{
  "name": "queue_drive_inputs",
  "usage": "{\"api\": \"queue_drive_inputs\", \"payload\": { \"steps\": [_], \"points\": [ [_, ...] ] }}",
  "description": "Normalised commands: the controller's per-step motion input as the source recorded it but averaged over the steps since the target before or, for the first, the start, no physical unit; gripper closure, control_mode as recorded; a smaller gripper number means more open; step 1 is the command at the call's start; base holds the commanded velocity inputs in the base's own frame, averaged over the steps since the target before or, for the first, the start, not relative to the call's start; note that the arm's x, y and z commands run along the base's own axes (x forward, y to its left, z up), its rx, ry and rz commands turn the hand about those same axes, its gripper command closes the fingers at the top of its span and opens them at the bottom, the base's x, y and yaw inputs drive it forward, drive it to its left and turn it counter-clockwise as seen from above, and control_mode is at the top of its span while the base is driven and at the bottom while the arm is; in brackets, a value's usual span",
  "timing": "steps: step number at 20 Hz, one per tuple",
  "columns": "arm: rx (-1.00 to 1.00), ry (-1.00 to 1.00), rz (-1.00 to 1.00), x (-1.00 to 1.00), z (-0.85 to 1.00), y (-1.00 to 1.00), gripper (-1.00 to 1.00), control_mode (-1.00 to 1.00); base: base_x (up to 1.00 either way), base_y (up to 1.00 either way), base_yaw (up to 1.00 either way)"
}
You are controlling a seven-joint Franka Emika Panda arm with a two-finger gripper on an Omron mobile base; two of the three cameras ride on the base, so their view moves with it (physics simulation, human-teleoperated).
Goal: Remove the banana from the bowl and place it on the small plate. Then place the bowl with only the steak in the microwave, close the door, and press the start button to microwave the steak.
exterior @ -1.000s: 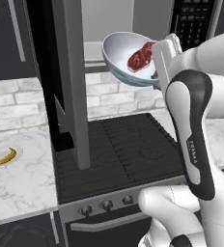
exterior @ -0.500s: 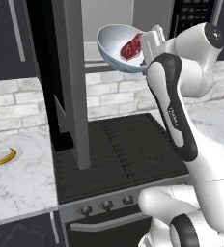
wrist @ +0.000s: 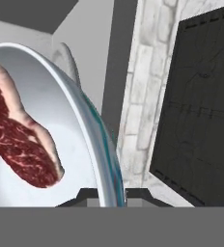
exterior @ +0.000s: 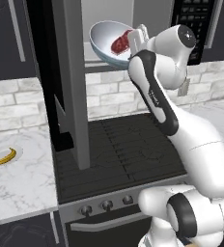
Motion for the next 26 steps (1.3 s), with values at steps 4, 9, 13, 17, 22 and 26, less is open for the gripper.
{"api": "queue_drive_inputs", "payload": {
  "steps": [4,9,13,17,22,26],
  "points": [
    [0.0,0.0,0.0,0.76,0.0,0.21,1.0,-1.0,0.0,0.0,0.0],
    [0.0,0.0,0.0,0.6,0.0,0.15,1.0,-1.0,0.0,0.0,0.0],
    [0.0,0.05,0.0,0.61,-0.01,0.22,1.0,-1.0,0.0,0.0,0.0],
    [0.0,0.0,0.0,0.55,-0.16,0.36,1.0,-1.0,0.0,0.0,0.0],
    [0.0,0.0,0.0,0.19,-0.11,0.22,-1.0,-1.0,0.0,0.0,0.0],
    [0.0,-0.17,0.0,-0.36,-0.02,0.0,-1.0,-1.0,0.0,0.0,0.0]
  ]
}}
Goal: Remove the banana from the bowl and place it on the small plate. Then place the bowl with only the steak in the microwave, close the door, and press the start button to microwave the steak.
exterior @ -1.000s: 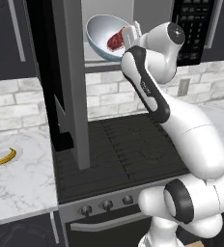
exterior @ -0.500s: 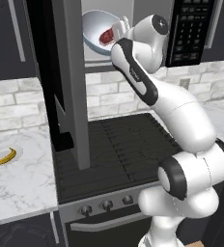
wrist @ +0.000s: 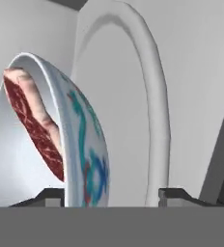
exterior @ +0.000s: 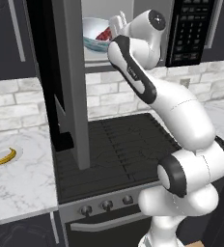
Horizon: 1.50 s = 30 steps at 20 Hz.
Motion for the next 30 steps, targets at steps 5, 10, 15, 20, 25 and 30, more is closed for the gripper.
{"api": "queue_drive_inputs", "payload": {
  "steps": [5,10,15,20,25,30],
  "points": [
    [-0.03,-0.54,-0.01,-0.98,0.0,0.0,-1.0,-1.0,0.0,0.0,0.0],
    [-0.01,-0.3,-0.06,-0.96,-0.27,-0.01,-1.0,-1.0,0.0,0.0,0.0],
    [-0.41,-0.05,0.01,-0.29,-0.88,-0.03,-1.0,-1.0,0.0,0.0,0.0],
    [-0.63,-0.49,-0.13,-0.97,-0.28,-0.24,-1.0,-1.0,0.0,0.0,0.0],
    [-0.52,-0.14,-0.3,-0.31,-0.44,-0.07,-1.0,-1.0,0.0,0.0,0.0],
    [-0.52,-0.35,-0.12,-0.8,-0.15,0.27,-1.0,-1.0,0.0,0.0,0.0]
  ]
}}
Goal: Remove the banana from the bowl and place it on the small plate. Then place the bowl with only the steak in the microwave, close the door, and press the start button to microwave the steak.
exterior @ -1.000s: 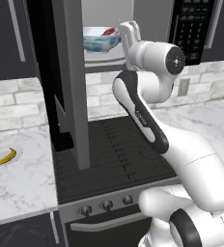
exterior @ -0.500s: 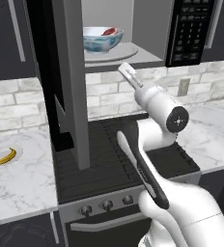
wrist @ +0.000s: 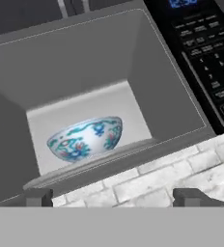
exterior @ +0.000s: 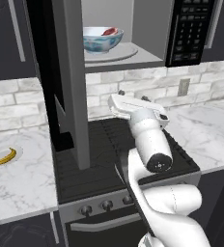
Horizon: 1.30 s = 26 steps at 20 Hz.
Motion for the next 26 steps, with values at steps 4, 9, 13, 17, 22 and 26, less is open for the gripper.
{"api": "queue_drive_inputs", "payload": {
  "steps": [4,9,13,17,22,26],
  "points": [
    [-0.37,-0.29,-0.27,-0.66,-0.01,0.55,-1.0,-1.0,0.0,0.0,0.0],
    [-0.26,-0.1,-0.5,-0.34,-0.48,0.57,-1.0,-1.0,0.0,0.0,0.0],
    [-0.11,0.0,-0.56,-0.24,-0.77,0.07,-1.0,-1.0,0.0,0.0,0.0],
    [-0.05,0.0,-0.48,-0.32,-0.7,0.01,-1.0,-1.0,0.0,0.0,0.0],
    [-0.16,-0.24,-0.24,-0.82,-0.18,0.18,-1.0,-1.0,0.0,0.0,0.0],
    [-0.21,-0.29,-0.13,-0.4,0.2,0.67,-1.0,-1.0,0.0,0.0,0.0]
  ]
}}
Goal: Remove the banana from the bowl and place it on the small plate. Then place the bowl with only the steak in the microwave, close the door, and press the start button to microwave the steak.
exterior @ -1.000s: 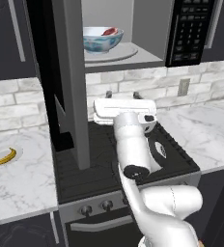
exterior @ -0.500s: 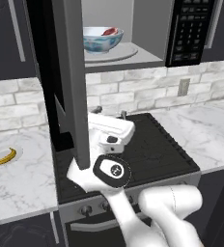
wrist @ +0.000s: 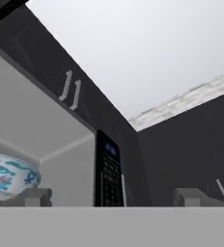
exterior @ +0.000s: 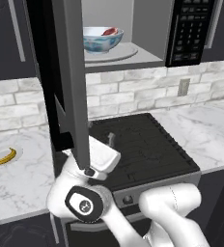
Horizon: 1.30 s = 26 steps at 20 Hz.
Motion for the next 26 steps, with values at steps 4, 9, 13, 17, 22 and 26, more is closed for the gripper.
{"api": "queue_drive_inputs", "payload": {
  "steps": [4,9,13,17,22,26],
  "points": [
    [-0.19,-0.18,-0.01,-0.06,0.31,0.76,-1.0,-1.0,0.0,0.0,0.0],
    [-0.18,-0.16,0.0,-0.04,0.36,0.63,-1.0,-1.0,0.0,0.0,0.0],
    [-0.1,-0.1,0.0,0.0,0.01,0.63,-1.0,-1.0,0.0,0.0,0.0],
    [-0.07,-0.13,0.0,0.0,-0.08,0.62,-1.0,-1.0,0.0,0.0,0.0],
    [-0.03,-0.06,0.0,0.0,0.16,0.55,-1.0,-1.0,0.0,0.0,0.0],
    [-0.01,0.0,0.0,0.0,0.59,0.09,-1.0,-1.0,0.0,0.0,0.0]
  ]
}}
